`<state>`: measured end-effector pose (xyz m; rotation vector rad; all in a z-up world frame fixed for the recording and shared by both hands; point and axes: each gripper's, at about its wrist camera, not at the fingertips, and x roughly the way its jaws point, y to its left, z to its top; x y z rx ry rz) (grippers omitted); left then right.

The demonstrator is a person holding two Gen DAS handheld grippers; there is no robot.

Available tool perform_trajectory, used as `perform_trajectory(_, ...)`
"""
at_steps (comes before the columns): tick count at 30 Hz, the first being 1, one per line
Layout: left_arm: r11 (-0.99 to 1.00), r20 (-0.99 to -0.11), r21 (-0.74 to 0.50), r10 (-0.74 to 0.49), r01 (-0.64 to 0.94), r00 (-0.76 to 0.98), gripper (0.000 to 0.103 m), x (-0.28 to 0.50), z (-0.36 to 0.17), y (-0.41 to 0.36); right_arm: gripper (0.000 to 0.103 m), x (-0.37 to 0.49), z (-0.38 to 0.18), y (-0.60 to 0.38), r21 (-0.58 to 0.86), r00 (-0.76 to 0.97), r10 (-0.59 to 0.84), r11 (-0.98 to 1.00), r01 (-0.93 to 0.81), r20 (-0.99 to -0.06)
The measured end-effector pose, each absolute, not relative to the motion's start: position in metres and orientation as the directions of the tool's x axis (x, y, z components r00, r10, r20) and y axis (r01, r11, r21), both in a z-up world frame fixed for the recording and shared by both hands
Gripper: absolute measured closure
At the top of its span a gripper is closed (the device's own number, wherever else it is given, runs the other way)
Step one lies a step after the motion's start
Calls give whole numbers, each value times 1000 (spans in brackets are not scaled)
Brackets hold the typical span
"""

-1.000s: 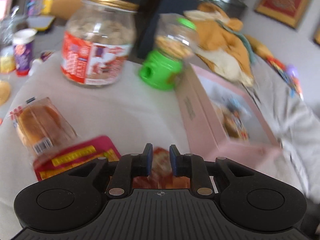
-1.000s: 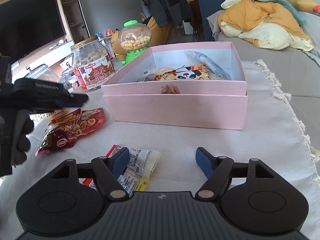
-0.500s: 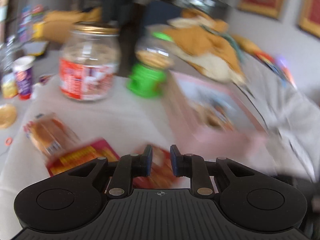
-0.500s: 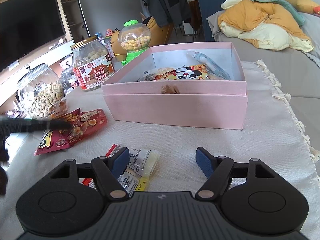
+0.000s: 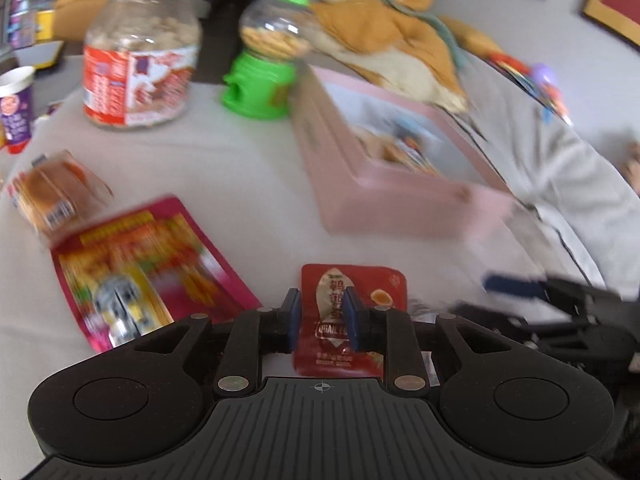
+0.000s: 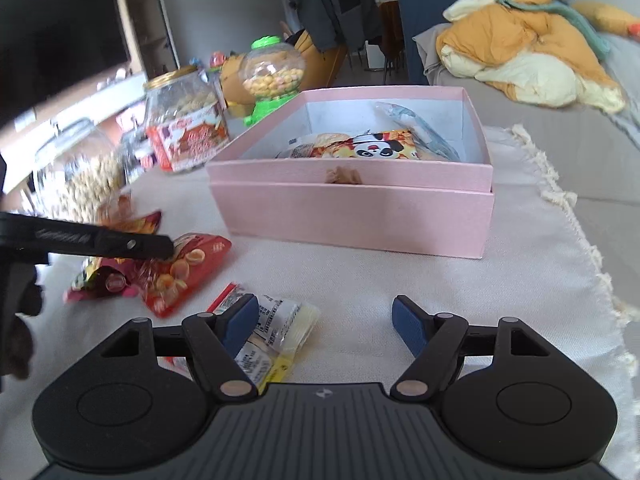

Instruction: Organize snacks

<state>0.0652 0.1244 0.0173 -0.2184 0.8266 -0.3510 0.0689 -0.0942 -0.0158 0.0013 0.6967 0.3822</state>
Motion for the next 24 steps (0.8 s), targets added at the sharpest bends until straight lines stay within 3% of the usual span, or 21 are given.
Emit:
perform_trajectory(3,927,-677,-313,-370,206,636,77,54,20,121,28,52,-8,-81,71,701,364,910,-409,-614)
perform_trajectory(9,973,-629,-191,-223,130,745,77,39,41,122,28,38,-7,-60,63,644,424,861,-505,-637)
perform_trajectory(13,977,-623,-142,-212,158,753,77,31,51,114,27,39,-16,-53,-67,668,326,868,-491,-669)
perform_trajectory(18,977,-646,-56,-191,204,739,77,23,48,85,27,65,-17,-94,-75,734,177,952,-296,-656)
perform_trajectory(24,946,-710,74,-173,317,683,73,20,30,33,22,75,-22,-144,165,715,285,958,-235,-639)
